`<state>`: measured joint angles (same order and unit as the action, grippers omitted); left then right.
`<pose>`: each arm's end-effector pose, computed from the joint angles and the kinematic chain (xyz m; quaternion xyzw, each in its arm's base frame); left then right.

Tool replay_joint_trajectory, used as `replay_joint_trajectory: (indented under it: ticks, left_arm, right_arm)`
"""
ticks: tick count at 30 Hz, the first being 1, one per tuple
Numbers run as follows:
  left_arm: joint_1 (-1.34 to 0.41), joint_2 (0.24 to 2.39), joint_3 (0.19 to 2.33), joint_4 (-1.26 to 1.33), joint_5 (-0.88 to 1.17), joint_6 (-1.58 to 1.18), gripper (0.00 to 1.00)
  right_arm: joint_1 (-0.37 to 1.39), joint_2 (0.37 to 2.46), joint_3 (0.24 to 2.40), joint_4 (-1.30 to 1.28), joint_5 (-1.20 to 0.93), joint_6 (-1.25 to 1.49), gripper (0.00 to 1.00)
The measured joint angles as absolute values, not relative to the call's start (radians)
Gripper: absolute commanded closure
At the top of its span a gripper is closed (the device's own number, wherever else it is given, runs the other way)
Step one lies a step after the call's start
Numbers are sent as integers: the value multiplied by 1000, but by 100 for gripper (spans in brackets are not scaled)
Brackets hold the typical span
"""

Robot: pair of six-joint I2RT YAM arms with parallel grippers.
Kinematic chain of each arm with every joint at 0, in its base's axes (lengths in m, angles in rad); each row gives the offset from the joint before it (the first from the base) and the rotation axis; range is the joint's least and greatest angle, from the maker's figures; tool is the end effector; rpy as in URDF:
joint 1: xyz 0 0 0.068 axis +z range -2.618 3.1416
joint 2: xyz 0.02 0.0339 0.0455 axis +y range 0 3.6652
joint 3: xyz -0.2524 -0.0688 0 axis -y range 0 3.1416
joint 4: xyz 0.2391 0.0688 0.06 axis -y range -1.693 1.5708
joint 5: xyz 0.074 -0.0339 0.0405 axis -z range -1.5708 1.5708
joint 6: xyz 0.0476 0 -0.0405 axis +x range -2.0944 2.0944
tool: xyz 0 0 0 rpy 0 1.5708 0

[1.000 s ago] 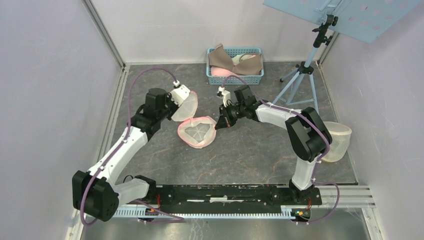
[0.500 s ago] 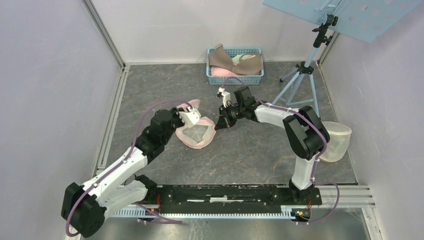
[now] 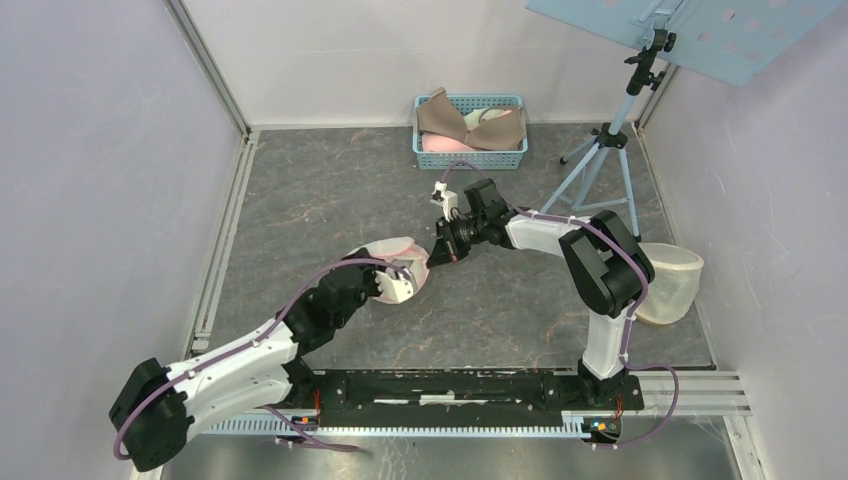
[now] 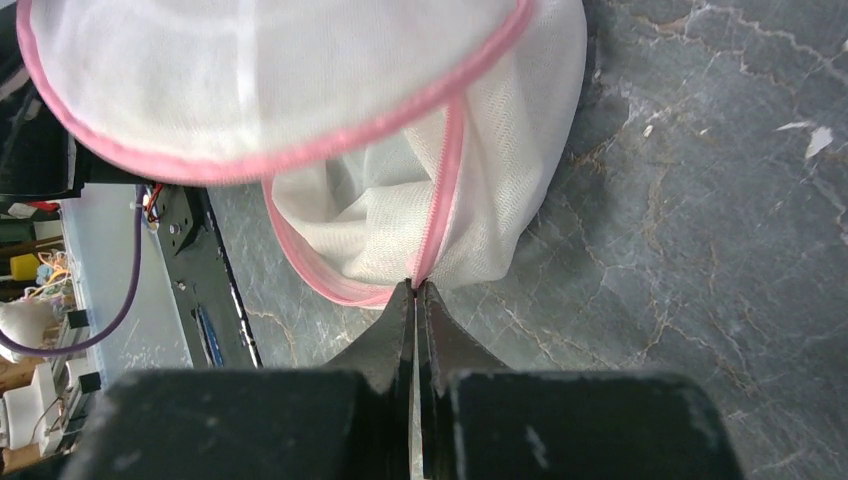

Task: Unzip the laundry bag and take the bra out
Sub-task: Close the laundry bag at the center of the board.

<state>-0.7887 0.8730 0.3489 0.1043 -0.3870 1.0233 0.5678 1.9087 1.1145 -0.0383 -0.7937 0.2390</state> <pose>0.1556 -0.1311 0.1911 0.5834 0.5902 0.2227 0.5115 0.3074 0.2364 0.1437 -0.2784 0.8257 0.4622 0.1646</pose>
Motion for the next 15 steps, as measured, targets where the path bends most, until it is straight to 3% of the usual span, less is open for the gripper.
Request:
replay_joint_trajectory:
  ticks: [4, 9, 11, 15]
  left_arm:
    - [-828, 778, 379, -33, -319, 985, 47]
    - [-833, 703, 469, -249, -151, 889, 34]
    - [-834, 709, 499, -323, -110, 831, 31]
    - [-832, 759, 557, -448, -68, 693, 24]
  right_arm:
    - [569, 1909, 1100, -38, -793, 239, 100]
    - [570, 1911, 1097, -38, -793, 239, 99]
    - [570, 1911, 1097, -38, -793, 234, 94]
    - [570, 1911, 1095, -40, -793, 211, 73]
